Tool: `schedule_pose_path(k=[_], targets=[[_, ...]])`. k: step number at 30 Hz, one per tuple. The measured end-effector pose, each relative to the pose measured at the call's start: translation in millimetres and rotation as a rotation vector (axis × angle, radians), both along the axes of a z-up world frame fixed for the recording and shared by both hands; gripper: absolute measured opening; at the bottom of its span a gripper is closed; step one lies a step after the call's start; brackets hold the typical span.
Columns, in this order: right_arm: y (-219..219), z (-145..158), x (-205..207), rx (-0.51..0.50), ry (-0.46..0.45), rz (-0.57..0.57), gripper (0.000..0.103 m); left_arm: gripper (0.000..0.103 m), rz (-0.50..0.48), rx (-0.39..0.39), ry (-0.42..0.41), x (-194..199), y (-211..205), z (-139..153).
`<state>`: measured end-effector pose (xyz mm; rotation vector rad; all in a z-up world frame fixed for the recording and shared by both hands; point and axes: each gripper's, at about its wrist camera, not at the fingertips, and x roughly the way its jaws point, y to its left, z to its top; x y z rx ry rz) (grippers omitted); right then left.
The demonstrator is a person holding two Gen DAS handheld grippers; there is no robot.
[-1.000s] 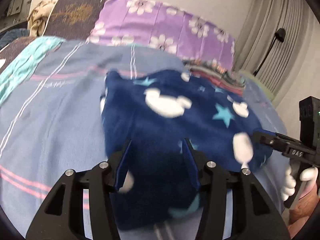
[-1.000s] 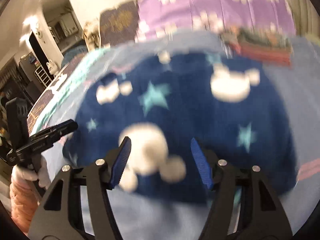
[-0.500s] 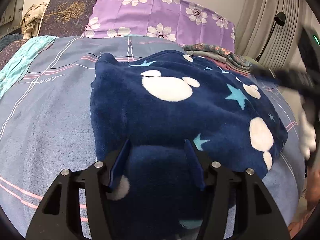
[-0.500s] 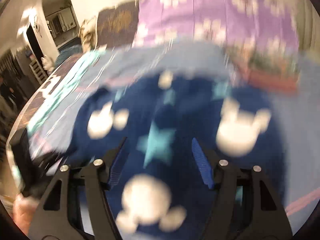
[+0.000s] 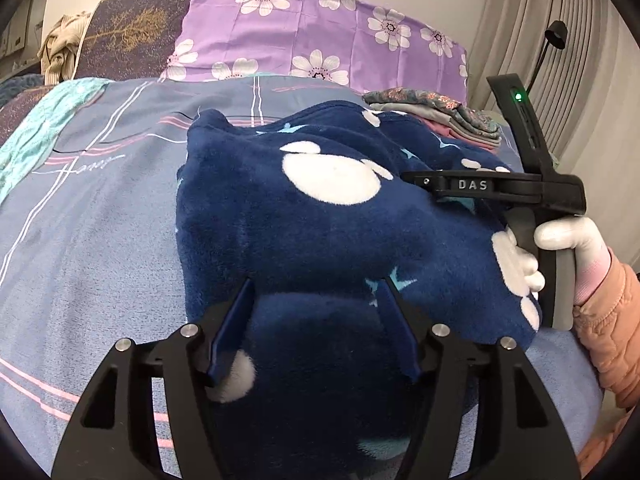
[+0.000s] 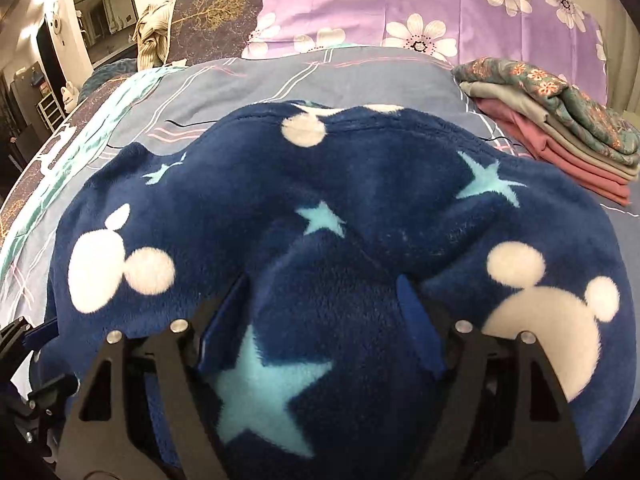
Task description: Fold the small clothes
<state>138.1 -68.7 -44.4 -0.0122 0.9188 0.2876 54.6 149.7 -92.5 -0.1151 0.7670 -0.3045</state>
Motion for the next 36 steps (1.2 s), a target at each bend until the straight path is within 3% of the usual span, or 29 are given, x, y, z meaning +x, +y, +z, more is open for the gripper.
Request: schedule_pose_path(k=[3,5,8,12,14,18,23,26,33,36], targets=[[-3,11,-5,0.027,-0.003,-0.003,0.076,0.066,0.006,-0.048,-0.022,-13,8,9],[-6,21,-25,0.027,-0.023,0.008,0.076,0.066,0.0,-0.116,-0.044,-30,23,14],[-1,39,-66,0.009,-0.068,0.077,0.076,0.066,0.044,-0.132,-0.046,-49,46,15],[36,68,-131,-0.085,-0.243,0.263,0.076,0.067,0.13,-0.127,-0.009,-59,71,8],[58,69,-160,-0.097,-0.279,0.386,0.077,0.067,0.173,-0.147,0.011,-61,81,3],[106,45,-203,-0.183,-0.279,0.585,0.077,0.067,0.225,-0.166,0.019,-68,94,0],[128,25,-222,-0.31,-0.309,0.64,0.077,0.067,0.245,-0.161,0.042,-73,101,-8],[134,17,-232,-0.4,-0.354,0.656,0.077,0.067,0.273,-0.226,0.095,-72,113,-25],[166,-13,-237,-0.556,-0.428,0.694,0.078,0.067,0.283,-0.306,0.082,-75,124,-29],[180,-21,-229,-0.569,-0.451,0.702,0.078,0.067,0.285,-0.328,0.076,-77,127,-32]])
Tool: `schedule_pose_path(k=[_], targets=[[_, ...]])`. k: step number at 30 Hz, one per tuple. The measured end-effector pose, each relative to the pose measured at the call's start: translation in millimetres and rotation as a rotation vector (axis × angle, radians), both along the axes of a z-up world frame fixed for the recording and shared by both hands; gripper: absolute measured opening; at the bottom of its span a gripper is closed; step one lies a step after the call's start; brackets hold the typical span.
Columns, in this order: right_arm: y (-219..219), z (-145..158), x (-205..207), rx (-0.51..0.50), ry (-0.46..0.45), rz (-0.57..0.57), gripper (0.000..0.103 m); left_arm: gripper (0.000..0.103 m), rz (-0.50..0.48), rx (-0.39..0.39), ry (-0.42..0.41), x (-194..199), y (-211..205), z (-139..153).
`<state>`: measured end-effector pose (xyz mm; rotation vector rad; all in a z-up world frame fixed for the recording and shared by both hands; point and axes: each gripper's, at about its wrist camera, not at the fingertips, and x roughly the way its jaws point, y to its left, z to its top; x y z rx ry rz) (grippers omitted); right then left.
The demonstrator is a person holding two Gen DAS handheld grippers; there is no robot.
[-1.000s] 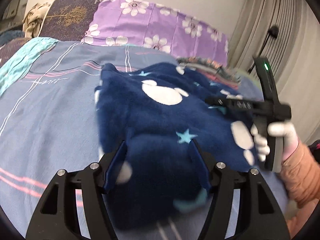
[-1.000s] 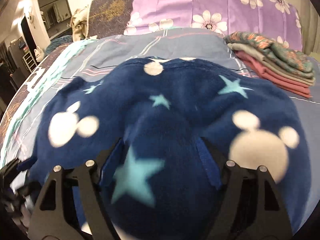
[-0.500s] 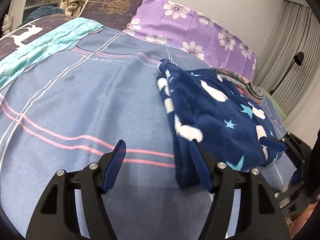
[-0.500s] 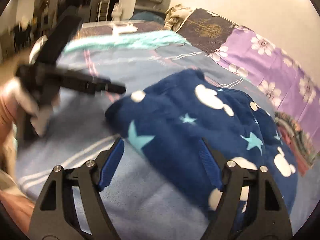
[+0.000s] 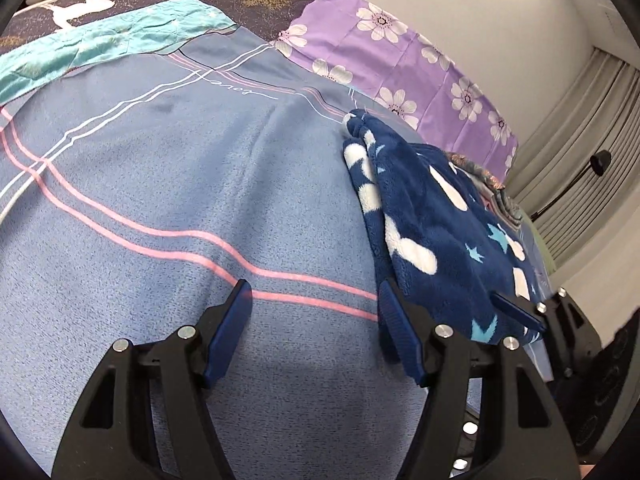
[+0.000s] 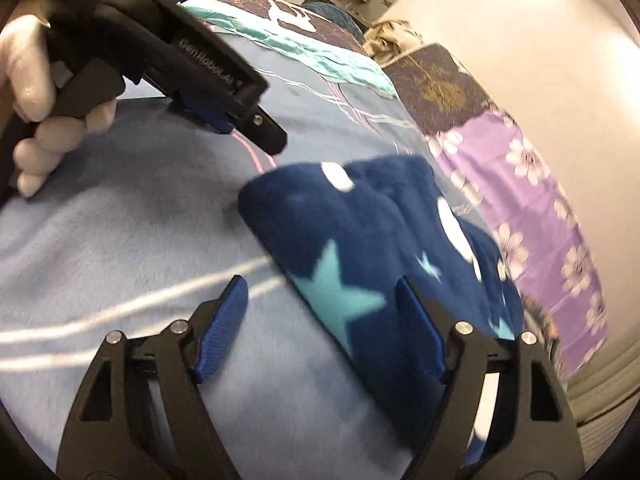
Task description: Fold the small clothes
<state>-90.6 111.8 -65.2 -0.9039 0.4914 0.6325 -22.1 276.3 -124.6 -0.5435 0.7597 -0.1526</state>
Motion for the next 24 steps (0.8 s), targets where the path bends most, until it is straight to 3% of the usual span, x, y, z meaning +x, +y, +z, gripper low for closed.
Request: schedule_pose_path(k=[5,11,13,16,21,24], targets=[[21,-2,17,-0.017,-0.057,-0.032,0.076,0.067,-0.001,-0.027,-0.005,0,3,-2],[28,-5,23,-0.043,-0.107,-0.022,0.065,0.067,-0.005,-0.146,-0.017,2,17,-8],[27,-5,19,-0.041,-0.121,-0.017,0.058,0.068,-0.017,-0.155,-0.019,5,17,-5],[23,-7,16,-0.025,-0.091,0.001,0.056,0.068,-0.046,-0.149,-0.037,22,15,3],[17,-6,26,0.02,-0.008,-0.023,0.059,0.071,-0.192,-0.182,-0.062,71,-1,14],[16,-5,28,0.029,0.004,-0.025,0.059,0.071,-0.282,-0.199,-0.02,111,-16,10]])
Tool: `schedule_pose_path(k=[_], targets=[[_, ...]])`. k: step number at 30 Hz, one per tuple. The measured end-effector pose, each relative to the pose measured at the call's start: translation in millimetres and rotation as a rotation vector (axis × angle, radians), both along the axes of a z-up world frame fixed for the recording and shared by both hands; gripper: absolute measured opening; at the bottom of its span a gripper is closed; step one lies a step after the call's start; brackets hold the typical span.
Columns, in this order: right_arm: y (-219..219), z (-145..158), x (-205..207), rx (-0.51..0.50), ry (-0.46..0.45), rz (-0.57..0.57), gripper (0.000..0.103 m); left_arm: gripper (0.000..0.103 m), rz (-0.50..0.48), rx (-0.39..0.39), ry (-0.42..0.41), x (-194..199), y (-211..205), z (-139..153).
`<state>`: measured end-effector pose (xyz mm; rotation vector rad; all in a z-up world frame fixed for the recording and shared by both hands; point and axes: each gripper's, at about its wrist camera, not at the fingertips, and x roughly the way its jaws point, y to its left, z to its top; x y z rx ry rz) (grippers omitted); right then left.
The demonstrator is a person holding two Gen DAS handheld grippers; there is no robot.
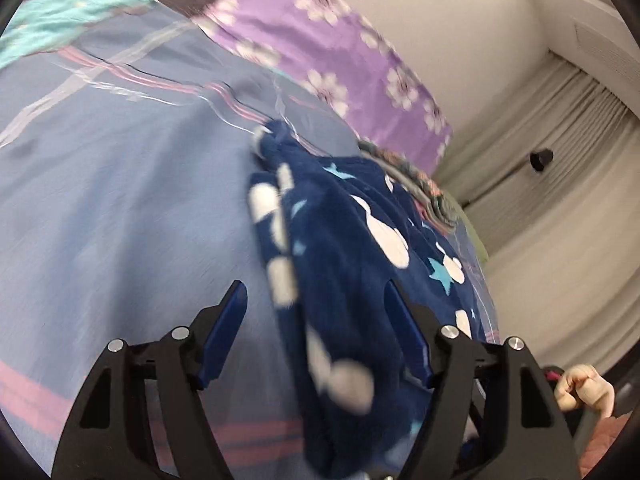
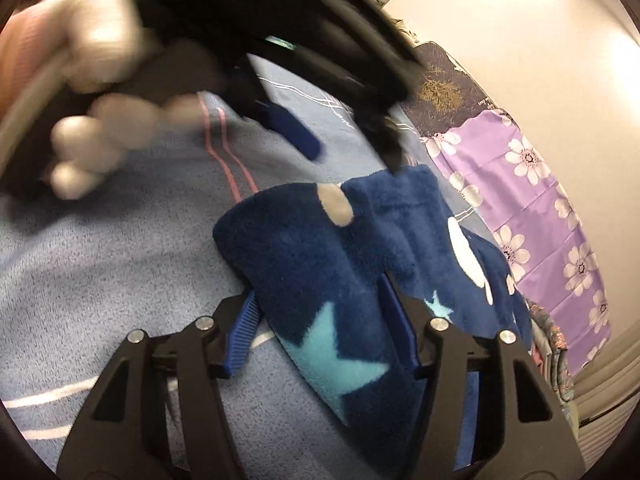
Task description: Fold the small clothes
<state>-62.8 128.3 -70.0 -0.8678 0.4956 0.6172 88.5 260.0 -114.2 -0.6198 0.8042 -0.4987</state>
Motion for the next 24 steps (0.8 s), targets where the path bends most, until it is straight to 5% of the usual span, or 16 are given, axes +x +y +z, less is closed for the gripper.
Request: schedule_pose_path(k=[8,10,12,13,15,19,24], targets=[[11,1,2,-0.042,-0.05,-0.006,0.061,0.071,-0.087,-0.084,0.127,86,-17,-17],[15,-1,3,-0.054,-0.065,-0.005,0.063,0.062,-0.084,-0.094,0.153,98,-18,-18],[17,-1,7,-0.054,-0.066,-0.014,0.063,0.037,-0.069,-0.09,0.18,106,-18,-22],[18,0,11,-0.049,-0.064,-0.022,0.061,0.034,-0.06,-0.106,0.188,107,-17,-23],[17,2,18,-0.027,-0.05,-0.036,0.048,0.028,-0.033,-0.133,0.184,106,-15,-25],[-9,27,37,0.151,0.07,-0.055,0.027,0.026,-0.015,-0.144,0.141,97,-16,-10],[-51,66,49,0.426,0.204,-0.134,0.021,0.026,-0.053,-0.132,0.076,99,-32,37]])
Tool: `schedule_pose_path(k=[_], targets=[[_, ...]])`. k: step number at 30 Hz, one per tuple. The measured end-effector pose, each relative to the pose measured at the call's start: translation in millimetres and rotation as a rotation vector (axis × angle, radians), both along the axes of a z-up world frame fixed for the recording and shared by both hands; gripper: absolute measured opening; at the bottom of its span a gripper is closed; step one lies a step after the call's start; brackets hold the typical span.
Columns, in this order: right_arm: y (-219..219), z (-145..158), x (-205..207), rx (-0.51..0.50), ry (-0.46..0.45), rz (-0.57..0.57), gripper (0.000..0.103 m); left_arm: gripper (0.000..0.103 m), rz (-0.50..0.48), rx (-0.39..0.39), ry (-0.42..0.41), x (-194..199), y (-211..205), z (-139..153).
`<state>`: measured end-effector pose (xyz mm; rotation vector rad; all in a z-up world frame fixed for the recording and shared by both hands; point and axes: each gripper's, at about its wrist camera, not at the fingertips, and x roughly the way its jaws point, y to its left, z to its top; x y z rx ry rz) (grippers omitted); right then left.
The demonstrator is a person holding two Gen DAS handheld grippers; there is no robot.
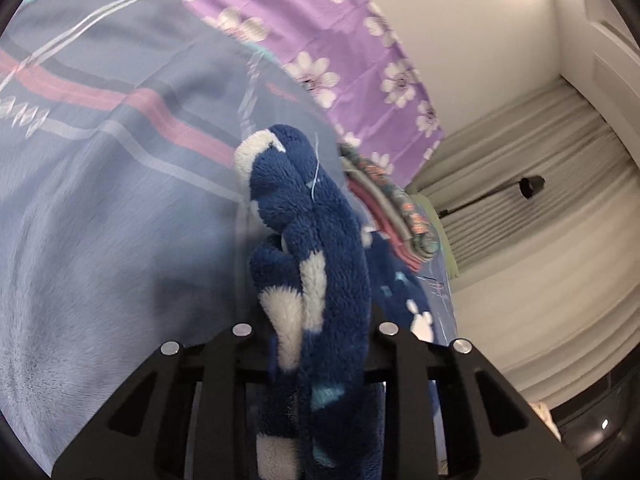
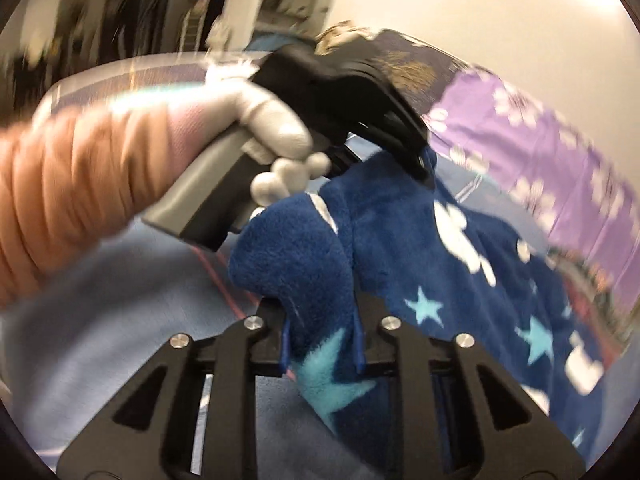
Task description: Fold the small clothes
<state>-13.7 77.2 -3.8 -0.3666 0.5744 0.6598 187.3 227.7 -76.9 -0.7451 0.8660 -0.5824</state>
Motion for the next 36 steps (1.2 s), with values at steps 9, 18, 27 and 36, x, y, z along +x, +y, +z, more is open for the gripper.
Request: schedule_pose_path(k=[9,18,27,36], targets=[[-105,55,10,0.339,0.085,-0.106,0.019,0.026,-0.061,0.094,-0.093,9,-78,79],[-234,66,13,0.623,0.197,-0.246,0.019,0.026,-0.173,0.222,-0.144,25,-204,117],[-328,28,6,0.805,0.299,-0.352,0.019,0.027,-0.245,0.406,-0.082,40,-310,97],[-376,-23,4,0.889,0.432,-0.457,0.021,0.034,-0.293,0.505,-0.013,54,-374,45]])
